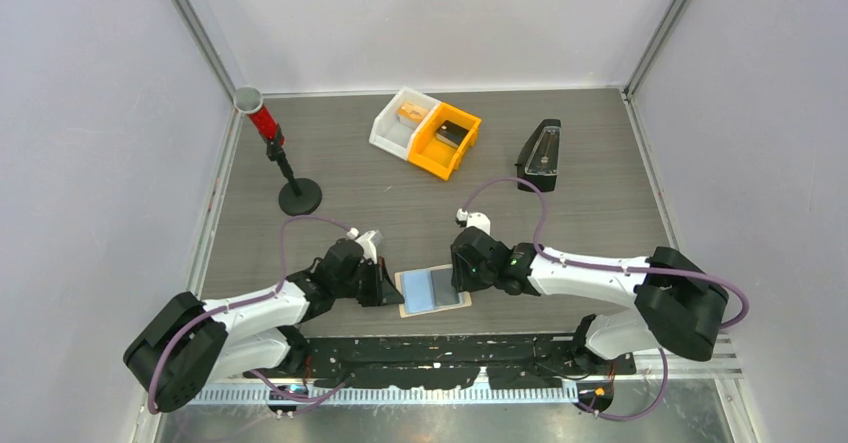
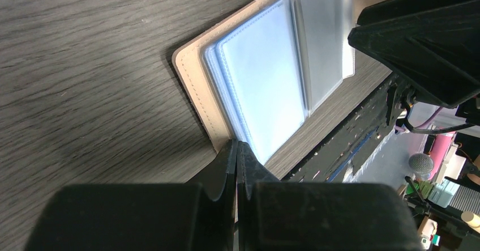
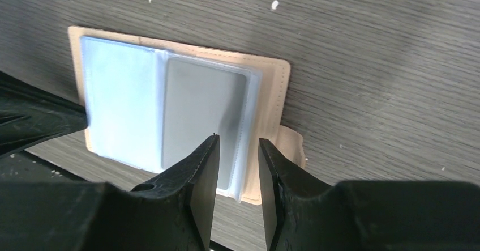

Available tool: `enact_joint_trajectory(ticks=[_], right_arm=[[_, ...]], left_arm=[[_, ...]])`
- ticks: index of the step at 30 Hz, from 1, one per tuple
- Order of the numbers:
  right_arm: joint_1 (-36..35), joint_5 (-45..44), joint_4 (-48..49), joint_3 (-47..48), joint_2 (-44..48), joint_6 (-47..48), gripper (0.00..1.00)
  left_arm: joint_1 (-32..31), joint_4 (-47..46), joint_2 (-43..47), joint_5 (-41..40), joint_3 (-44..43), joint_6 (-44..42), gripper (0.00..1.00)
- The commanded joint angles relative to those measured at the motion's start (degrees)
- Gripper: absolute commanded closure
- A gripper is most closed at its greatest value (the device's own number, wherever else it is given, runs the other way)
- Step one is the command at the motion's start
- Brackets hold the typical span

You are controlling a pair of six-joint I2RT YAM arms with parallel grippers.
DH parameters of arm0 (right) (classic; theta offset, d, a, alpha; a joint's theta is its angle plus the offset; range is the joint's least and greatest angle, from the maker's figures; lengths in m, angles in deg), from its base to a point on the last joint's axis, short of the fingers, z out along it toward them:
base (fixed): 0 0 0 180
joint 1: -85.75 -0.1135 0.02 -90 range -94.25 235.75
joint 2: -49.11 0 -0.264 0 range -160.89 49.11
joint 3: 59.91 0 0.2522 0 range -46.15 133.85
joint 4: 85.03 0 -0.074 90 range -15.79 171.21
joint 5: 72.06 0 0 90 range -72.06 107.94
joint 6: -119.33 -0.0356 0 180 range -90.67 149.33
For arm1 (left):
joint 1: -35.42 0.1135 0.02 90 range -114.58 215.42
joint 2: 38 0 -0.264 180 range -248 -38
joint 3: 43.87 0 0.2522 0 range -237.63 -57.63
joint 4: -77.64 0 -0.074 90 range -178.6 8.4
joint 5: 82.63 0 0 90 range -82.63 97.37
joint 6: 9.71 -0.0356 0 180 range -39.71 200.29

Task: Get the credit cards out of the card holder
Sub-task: Remove the credit card from the card holder.

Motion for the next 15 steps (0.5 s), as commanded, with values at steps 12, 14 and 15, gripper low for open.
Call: enact_joint_trajectory(ticks=[12,14,15], right_arm=[[-0.5,-4.3,-0.6,2.3,-1.4,2.0,0.89],[-0.6,-5.0,-1.2,2.6,-0.4,2.2,0.92],[-0.7,-5.2,-1.6,2.8,-0.2,2.3,0.93]], left_arm=[[0.1,-2.6,0.2,0.7,0.4,0.6,1.00],[0.1,-2.6,0.1,0.7,0.4,0.6,1.00],[0.1,-2.6,0.0,0.7,0.4,0.6,1.00]])
